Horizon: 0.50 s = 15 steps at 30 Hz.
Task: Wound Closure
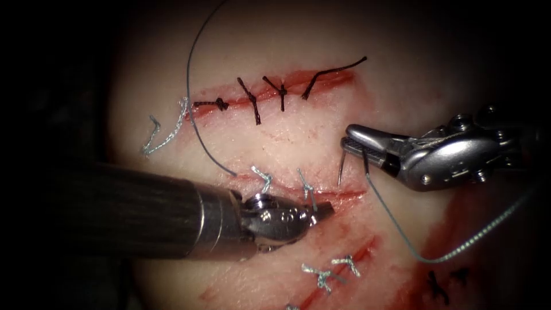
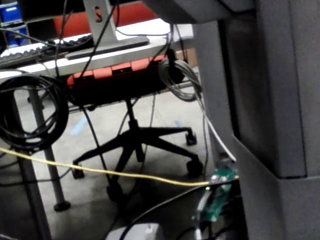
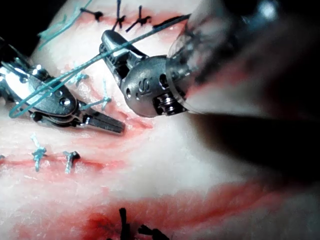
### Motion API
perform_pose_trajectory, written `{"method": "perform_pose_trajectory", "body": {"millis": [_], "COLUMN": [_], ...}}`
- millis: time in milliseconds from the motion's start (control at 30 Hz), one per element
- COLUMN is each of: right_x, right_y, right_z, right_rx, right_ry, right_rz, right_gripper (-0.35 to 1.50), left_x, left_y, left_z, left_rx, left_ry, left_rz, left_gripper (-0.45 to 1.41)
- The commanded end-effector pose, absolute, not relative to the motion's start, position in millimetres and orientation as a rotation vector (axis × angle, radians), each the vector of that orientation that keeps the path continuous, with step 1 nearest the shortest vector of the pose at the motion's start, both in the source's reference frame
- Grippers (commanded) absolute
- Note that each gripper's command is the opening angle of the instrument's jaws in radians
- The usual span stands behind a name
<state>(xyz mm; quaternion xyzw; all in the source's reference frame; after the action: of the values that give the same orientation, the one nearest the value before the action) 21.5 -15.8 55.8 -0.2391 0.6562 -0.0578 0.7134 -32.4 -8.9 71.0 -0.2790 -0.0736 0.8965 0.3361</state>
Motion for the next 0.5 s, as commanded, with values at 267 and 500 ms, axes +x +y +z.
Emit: {"method": "perform_pose_trajectory", "body": {"millis": [267, 500], "right_x": [22.9, 23.2], "right_y": [-14.5, -14.1], "right_z": [55.2, 55.4], "right_rx": [-0.354, -0.182], "right_ry": [1.472, 1.455], "right_rz": [0.054, 0.208], "right_gripper": [-0.35, -0.35], "left_x": [-32.8, -32.8], "left_y": [-9.3, -9.3], "left_z": [71.8, 71.8], "left_rx": [-0.729, -0.732], "left_ry": [-0.187, -0.181], "left_rz": [2.344, 2.361], "left_gripper": [-0.45, -0.45]}}
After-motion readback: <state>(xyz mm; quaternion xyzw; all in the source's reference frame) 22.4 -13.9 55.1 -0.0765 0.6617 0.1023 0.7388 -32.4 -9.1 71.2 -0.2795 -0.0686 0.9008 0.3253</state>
